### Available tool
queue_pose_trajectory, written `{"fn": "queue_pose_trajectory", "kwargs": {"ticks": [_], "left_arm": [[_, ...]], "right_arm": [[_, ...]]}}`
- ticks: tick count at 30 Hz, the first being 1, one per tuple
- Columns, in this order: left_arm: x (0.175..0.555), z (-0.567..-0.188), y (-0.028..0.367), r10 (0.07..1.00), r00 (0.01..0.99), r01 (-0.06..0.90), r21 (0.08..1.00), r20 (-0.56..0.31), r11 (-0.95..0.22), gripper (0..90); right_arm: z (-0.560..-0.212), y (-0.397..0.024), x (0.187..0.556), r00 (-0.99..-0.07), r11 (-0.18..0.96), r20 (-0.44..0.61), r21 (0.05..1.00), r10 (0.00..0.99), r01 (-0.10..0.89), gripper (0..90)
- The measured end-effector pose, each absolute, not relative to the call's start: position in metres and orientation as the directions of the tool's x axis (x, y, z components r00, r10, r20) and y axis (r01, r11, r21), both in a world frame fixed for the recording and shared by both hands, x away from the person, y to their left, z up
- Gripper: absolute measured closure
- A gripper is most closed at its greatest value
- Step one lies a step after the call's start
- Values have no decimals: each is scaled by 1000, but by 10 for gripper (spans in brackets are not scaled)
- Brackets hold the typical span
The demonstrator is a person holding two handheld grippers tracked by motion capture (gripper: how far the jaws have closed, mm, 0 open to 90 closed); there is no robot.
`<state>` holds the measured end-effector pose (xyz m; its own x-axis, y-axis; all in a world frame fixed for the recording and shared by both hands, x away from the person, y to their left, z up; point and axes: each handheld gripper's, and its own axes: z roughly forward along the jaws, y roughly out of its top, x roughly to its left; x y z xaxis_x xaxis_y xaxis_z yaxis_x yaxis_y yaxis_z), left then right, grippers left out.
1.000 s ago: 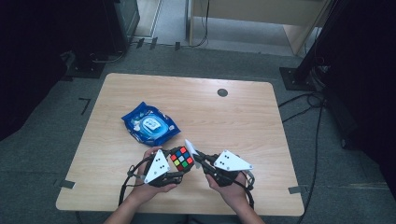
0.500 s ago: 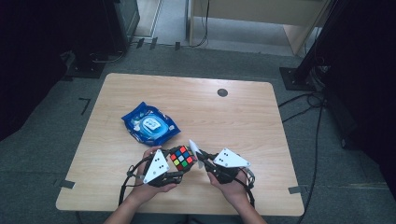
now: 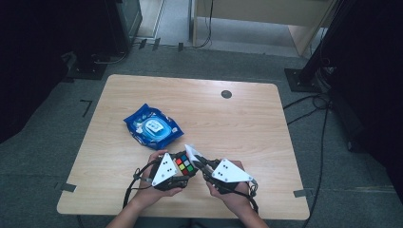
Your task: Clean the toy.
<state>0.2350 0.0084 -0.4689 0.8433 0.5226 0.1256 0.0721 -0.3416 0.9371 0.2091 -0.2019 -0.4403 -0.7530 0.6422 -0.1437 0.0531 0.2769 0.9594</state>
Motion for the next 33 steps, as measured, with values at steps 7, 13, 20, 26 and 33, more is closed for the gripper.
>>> {"fn": "queue_pose_trajectory", "kwargs": {"ticks": [7, 13, 20, 26, 33], "left_arm": [[232, -471, 3, 502, 844, 33, 916, 189, -400, 343], [229, -473, 0, 492, 846, 22, 908, 206, -418, 343], [227, -474, -3, 477, 849, 2, 902, 227, -432, 343], [226, -475, -4, 478, 848, -1, 902, 229, -431, 343], [227, -474, -2, 481, 848, 4, 904, 224, -428, 343]], "right_arm": [[-440, -199, 214, -811, 313, -79, 940, 580, 133, 872], [-440, -197, 219, -848, 323, 4, 924, 531, 206, 878], [-443, -198, 227, -870, 291, 193, 890, 454, 350, 883], [-445, -201, 232, -860, 261, 271, 876, 432, 407, 885], [-438, -208, 232, -841, 252, 185, 902, 509, 351, 887]]}}
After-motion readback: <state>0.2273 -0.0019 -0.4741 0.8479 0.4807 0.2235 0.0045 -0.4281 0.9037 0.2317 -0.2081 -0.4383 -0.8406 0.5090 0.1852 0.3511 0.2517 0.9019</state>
